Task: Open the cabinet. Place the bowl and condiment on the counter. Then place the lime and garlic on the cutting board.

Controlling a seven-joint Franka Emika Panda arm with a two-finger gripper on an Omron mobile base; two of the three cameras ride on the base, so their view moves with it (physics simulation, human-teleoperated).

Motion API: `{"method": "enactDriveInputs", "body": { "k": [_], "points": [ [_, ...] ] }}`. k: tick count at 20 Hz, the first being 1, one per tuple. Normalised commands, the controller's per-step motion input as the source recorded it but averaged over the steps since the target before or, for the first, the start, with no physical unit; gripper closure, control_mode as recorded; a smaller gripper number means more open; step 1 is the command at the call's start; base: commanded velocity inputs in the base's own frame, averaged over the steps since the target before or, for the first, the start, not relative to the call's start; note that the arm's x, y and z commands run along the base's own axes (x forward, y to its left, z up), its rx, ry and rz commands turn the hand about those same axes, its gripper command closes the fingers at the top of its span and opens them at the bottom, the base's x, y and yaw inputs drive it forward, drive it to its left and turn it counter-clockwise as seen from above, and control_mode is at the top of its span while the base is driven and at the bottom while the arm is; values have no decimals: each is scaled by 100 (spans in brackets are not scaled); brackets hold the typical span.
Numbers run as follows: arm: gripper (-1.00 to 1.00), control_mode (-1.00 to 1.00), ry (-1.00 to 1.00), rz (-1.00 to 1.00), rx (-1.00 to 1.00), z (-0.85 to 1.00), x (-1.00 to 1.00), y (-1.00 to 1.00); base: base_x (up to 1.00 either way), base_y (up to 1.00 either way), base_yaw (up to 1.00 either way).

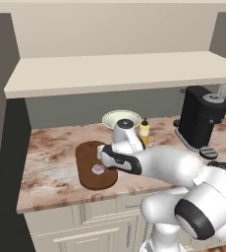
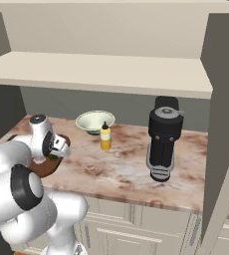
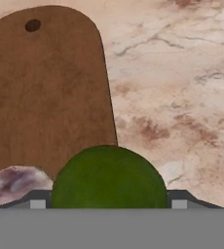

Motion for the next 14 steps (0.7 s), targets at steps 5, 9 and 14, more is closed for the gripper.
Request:
{"method": "enactDriveInputs", "body": {
  "k": [5,9,14],
  "points": [
    [100,-100,0,0,0,0,38,27,0,0,0],
    [100,-100,0,0,0,0,27,31,0,0,0],
    [100,-100,0,0,0,0,27,30,0,0,0]
  ]
}}
